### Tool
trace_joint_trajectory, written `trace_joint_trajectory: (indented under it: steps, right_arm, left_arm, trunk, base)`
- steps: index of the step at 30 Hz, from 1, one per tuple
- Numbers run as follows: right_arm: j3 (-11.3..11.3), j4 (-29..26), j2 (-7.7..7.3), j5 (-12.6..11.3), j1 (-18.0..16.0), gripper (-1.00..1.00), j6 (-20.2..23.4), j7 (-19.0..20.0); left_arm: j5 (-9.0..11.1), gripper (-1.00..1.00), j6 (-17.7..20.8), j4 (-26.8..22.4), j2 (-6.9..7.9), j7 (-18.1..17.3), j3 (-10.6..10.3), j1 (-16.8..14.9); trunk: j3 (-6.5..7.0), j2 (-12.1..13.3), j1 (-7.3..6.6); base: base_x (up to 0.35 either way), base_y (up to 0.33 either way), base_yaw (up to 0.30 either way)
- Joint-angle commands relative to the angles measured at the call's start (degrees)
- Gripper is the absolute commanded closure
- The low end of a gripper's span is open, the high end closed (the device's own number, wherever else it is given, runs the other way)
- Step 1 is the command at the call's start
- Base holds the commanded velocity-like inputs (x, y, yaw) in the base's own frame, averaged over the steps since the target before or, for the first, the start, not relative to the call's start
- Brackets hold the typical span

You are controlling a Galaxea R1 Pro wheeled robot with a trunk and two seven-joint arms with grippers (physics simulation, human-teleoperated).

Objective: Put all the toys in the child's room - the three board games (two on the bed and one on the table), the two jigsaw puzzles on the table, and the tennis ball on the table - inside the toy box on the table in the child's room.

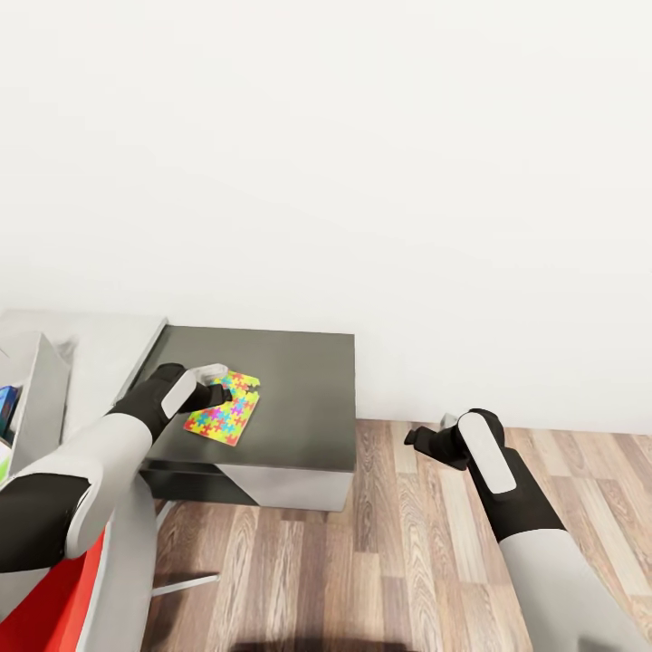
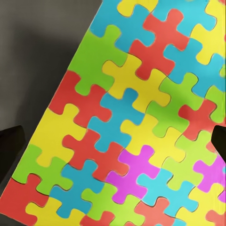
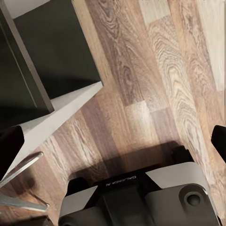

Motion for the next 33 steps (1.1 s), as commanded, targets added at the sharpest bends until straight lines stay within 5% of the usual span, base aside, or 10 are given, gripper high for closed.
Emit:
trace_joint_trajectory:
  steps: [1, 33]
  right_arm:
    - [0.14, -0.05, -0.07, -0.54, -0.04, -1.00, 0.10, -0.60]
    - [0.06, -0.05, -0.22, -0.54, -0.03, -1.00, 0.10, -0.60]
  left_arm:
    - [1.81, -1.00, 0.10, 4.41, 0.01, 0.21, -0.29, 0.04]
    - [1.82, -1.00, 0.03, 4.30, -0.07, 0.21, -0.16, 0.14]
  trunk:
    - [-0.10, -0.06, 0.06]
    - [-0.10, -0.06, 0.06]
  base:
    - [0.000, -0.203, 0.000]
    - [0.000, -0.109, 0.000]
